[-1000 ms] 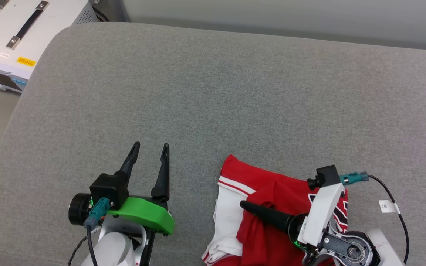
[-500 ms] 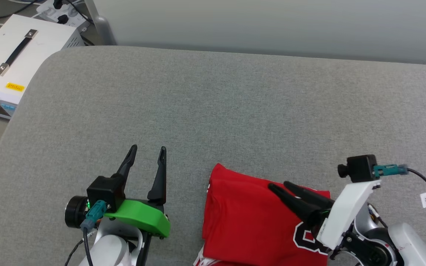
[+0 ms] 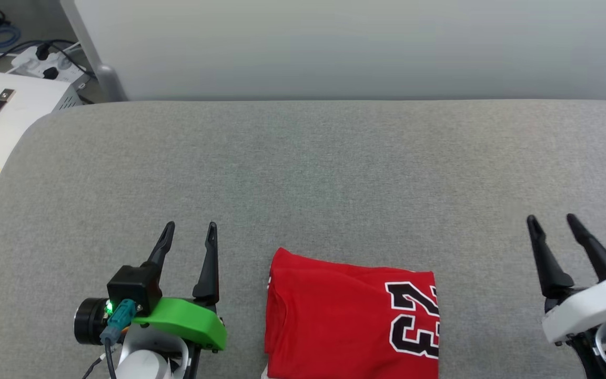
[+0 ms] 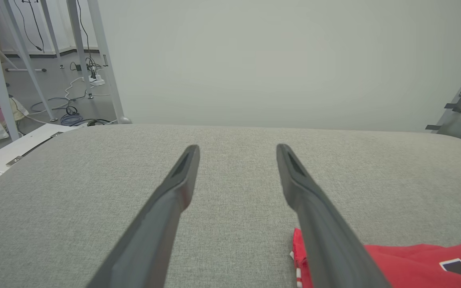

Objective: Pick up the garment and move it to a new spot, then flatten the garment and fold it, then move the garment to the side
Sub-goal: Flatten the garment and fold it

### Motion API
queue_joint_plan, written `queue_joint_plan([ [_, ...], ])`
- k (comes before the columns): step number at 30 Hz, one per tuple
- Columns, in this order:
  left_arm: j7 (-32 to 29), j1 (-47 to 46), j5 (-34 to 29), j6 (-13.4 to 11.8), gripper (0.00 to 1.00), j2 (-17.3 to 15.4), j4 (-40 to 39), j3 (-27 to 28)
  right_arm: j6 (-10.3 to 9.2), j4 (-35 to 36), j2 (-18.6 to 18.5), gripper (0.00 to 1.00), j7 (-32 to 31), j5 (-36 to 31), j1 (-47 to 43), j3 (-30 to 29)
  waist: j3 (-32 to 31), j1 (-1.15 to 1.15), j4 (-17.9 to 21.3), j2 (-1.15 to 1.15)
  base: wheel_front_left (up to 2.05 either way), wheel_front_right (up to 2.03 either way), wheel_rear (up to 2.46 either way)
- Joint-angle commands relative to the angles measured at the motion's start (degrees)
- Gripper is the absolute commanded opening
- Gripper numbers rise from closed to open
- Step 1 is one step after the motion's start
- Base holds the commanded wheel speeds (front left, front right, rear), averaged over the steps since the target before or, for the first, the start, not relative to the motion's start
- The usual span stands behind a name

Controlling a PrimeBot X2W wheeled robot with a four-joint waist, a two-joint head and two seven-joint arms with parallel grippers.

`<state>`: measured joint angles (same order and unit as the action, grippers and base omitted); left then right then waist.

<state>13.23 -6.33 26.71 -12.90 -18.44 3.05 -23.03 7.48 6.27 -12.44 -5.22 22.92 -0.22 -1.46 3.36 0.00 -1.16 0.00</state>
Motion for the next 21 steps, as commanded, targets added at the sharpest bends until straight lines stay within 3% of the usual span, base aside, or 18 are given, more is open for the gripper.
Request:
queue_joint_plan([
  [1,0.08,0.67,-0.05,-0.45,1.0,-0.58,-0.23,0.38,0.01,0.99,0.47,1.0,1.31,-1.41,-1.03,-0.64,-0.67,0.0,0.78,0.0,0.0,0.0,0.0],
  [6,0.2,2.13,0.26,-1.14,1.0,-1.08,-0.32,0.92,0.01,4.29,1.93,1.0,4.1,-6.27,-4.54,-0.63,-1.61,0.0,1.87,0.0,0.0,0.0,0.0],
  [21,0.39,6.89,1.27,-2.93,1.0,-1.92,-1.89,1.84,0.01,8.1,4.23,1.0,3.35,-8.95,-8.36,-0.15,-3.45,0.0,2.57,0.0,0.0,0.0,0.0],
])
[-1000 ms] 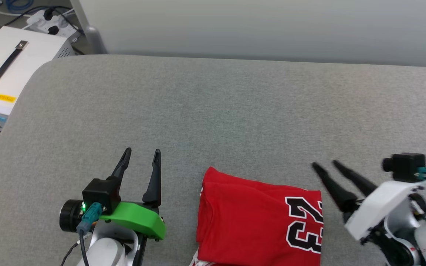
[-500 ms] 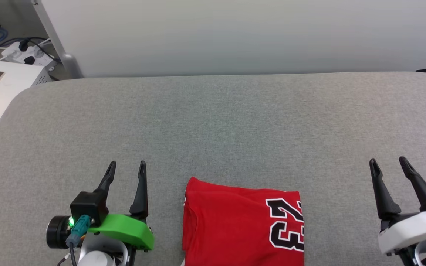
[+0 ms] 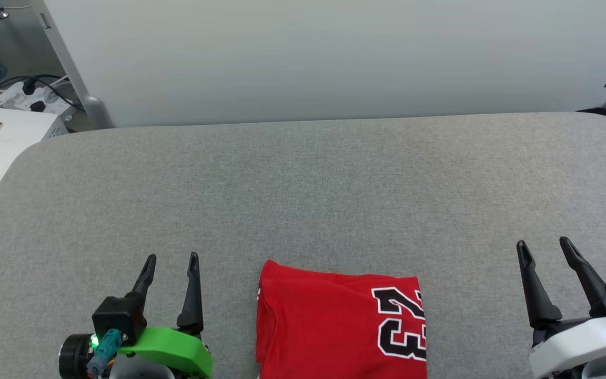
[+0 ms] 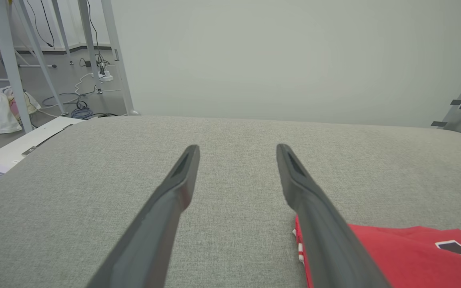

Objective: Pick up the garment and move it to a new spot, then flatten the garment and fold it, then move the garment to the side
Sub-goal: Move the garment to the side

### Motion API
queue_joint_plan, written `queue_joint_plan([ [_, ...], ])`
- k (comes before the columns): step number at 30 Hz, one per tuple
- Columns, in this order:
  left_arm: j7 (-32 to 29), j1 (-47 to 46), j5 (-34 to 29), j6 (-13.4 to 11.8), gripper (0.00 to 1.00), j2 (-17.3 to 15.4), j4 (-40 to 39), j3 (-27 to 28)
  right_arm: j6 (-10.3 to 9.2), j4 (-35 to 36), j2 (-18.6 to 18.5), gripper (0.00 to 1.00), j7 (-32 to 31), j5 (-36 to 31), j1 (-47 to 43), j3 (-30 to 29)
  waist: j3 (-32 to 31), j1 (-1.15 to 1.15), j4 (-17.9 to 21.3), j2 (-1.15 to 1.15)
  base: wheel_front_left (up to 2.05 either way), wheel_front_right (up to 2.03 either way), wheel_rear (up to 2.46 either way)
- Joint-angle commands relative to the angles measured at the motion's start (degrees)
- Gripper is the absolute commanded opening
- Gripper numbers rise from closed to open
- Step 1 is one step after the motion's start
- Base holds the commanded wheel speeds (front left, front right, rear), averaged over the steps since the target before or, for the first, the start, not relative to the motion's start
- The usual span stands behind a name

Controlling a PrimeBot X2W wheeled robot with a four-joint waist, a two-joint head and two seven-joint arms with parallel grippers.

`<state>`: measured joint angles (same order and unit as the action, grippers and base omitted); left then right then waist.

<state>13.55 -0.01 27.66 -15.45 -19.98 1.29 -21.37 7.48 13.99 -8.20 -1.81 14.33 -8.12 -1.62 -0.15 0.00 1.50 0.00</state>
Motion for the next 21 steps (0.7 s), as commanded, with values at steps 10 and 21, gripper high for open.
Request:
queue_joint_plan([
  [10,0.27,-1.62,0.16,-0.47,1.0,-0.21,-1.13,0.46,0.01,-2.98,-1.57,1.0,-6.68,6.64,-0.48,-3.15,2.11,0.0,-2.11,0.0,0.0,0.0,0.0],
  [21,1.16,-5.7,-1.39,0.24,1.0,1.86,-3.13,0.72,0.01,-13.11,-9.02,1.0,-18.49,23.96,1.58,1.09,8.45,0.0,-7.1,0.0,0.0,0.0,0.0],
])
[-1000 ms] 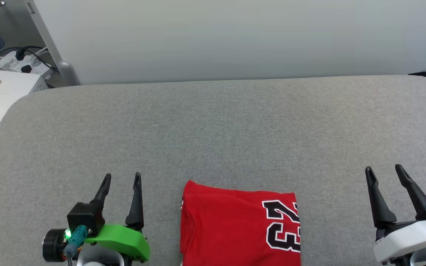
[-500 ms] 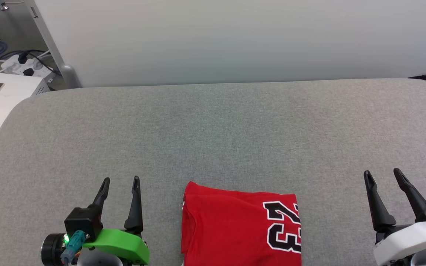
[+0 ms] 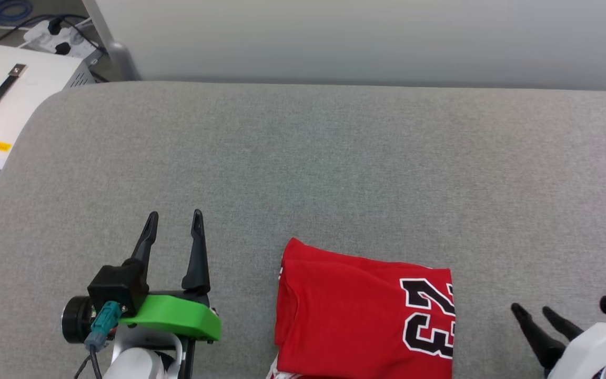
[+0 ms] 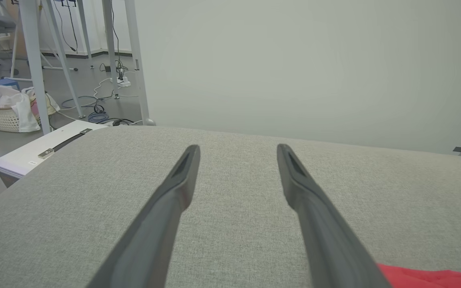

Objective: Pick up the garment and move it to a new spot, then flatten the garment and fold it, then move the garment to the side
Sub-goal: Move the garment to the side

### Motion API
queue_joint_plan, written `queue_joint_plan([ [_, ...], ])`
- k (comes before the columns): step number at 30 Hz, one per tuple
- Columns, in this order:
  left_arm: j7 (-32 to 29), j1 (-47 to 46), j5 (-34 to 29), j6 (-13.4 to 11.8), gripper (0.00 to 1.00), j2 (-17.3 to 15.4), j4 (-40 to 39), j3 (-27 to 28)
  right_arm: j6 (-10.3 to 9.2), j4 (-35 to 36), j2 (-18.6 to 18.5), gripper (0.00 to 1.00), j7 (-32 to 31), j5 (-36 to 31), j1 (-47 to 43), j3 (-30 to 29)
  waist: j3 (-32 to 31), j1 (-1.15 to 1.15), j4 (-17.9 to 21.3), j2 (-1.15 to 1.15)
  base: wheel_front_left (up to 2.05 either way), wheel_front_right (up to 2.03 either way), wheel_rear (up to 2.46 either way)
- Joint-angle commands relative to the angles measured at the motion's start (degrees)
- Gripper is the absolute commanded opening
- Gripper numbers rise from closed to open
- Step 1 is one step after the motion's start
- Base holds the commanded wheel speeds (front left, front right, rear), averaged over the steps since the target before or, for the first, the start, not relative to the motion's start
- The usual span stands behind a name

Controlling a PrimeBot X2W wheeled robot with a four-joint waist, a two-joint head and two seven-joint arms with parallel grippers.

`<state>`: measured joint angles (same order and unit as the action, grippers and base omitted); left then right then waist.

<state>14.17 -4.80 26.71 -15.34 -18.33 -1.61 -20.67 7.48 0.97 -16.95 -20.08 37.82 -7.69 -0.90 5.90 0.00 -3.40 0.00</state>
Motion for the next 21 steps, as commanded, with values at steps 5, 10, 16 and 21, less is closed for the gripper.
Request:
queue_joint_plan([
  [5,0.72,-2.4,-1.53,0.66,1.0,1.17,-0.06,0.08,0.01,-1.17,-1.12,1.0,-3.62,8.49,3.53,6.7,5.23,0.0,-3.9,0.0,0.0,0.0,0.0],
  [10,0.81,-3.51,-2.87,1.2,1.0,2.25,-0.09,1.09,0.01,-6.11,-1.19,1.0,-6.72,13.72,5.92,12.63,7.49,0.0,-5.72,0.0,0.0,0.0,0.0],
  [16,0.82,-3.55,-3.8,2.03,1.0,3.4,-0.08,2.06,0.01,-9.67,-0.38,1.0,-11.95,16.99,6.16,15.63,8.19,0.0,-6.31,0.0,0.0,0.0,0.0],
  [21,0.82,-3.14,-4.78,2.86,1.0,4.2,0.58,3.04,0.01,-9.55,-0.47,0.0,-11.56,16.97,8.0,16.37,7.21,0.0,-5.7,0.0,0.0,0.0,0.0],
])
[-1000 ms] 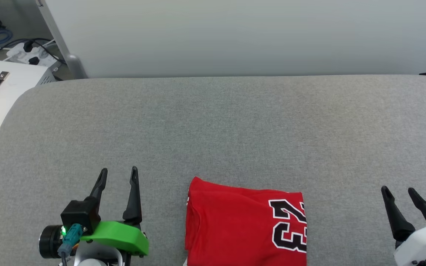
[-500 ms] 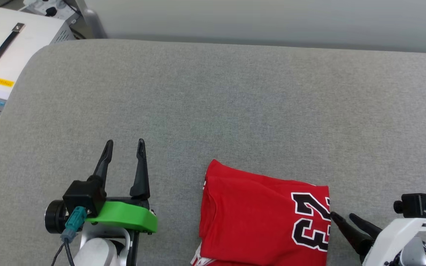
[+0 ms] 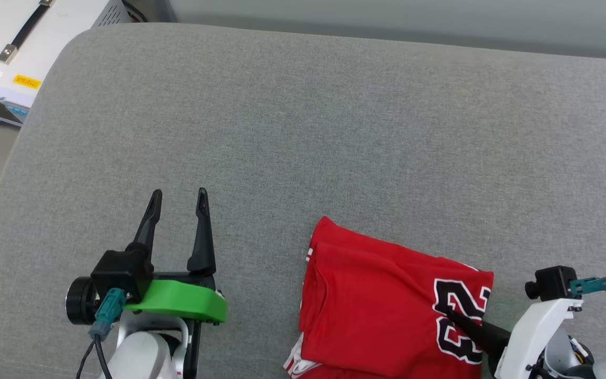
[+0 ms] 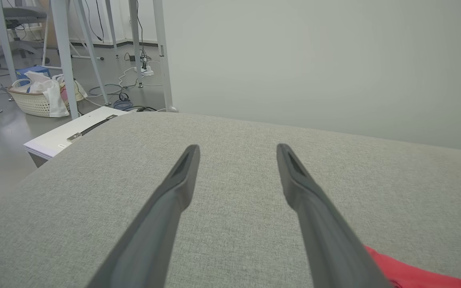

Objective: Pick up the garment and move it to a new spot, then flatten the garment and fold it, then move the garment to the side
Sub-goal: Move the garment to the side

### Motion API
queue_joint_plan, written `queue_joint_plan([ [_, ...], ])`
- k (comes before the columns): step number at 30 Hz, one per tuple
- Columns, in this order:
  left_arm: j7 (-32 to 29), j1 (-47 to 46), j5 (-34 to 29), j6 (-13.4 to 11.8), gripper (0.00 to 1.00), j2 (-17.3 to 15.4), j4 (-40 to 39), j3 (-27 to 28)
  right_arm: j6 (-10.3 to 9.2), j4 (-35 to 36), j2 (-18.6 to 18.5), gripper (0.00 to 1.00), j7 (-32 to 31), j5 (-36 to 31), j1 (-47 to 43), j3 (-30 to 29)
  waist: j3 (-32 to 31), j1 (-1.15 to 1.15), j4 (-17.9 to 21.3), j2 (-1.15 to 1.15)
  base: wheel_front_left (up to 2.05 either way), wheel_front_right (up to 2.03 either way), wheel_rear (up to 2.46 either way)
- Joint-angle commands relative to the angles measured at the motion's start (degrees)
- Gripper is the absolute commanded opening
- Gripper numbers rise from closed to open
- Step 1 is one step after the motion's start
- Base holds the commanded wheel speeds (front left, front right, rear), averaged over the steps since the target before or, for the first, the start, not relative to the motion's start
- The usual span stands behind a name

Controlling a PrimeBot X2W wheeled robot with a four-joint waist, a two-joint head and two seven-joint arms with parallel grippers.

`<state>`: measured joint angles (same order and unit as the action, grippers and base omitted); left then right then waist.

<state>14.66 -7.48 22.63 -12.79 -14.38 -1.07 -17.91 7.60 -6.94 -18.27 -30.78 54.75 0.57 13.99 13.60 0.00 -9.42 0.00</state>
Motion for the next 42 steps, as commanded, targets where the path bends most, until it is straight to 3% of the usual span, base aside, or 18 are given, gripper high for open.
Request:
queue_joint_plan([
  [1,0.33,-0.39,-0.81,0.41,1.0,0.26,0.06,0.37,-0.11,-1.43,0.64,0.0,-0.71,-0.3,0.02,1.53,-0.7,0.0,0.46,0.0,0.0,0.0,0.0],
  [12,0.33,1.19,-1.7,0.28,1.0,0.1,-0.8,1.02,-0.11,3.37,-4.41,0.0,-1.47,-6.74,3.61,1.03,-3.19,0.0,6.63,0.0,0.0,0.0,0.0],
  [19,0.33,-0.33,-2.64,0.38,1.0,0.09,-1.32,0.59,-0.11,5.2,-9.45,0.0,-4.44,-12.34,5.57,-1.88,-0.63,0.0,14.71,0.0,0.0,0.0,0.0],
  [26,-0.86,-4.47,-4.3,1.17,1.0,-1.06,-1.91,-0.48,-0.11,4.76,-11.72,0.0,-4.88,-15.45,11.06,-3.35,4.4,0.0,24.16,0.0,0.0,0.0,0.0],
  [33,-3.81,-10.4,-6.74,2.43,1.0,-3.06,-2.9,-1.89,-0.11,-2.66,-14.14,0.0,0.65,-18.83,20.67,-4.11,10.8,0.0,29.9,0.0,0.0,0.0,0.0],
  [42,-7.41,-18.4,-9.77,3.89,1.0,-4.5,-5.51,-3.79,-0.11,-18.7,-18.32,0.0,8.81,-19.69,34.91,-7.16,19.4,0.0,30.79,0.0,0.0,0.0,0.0],
])
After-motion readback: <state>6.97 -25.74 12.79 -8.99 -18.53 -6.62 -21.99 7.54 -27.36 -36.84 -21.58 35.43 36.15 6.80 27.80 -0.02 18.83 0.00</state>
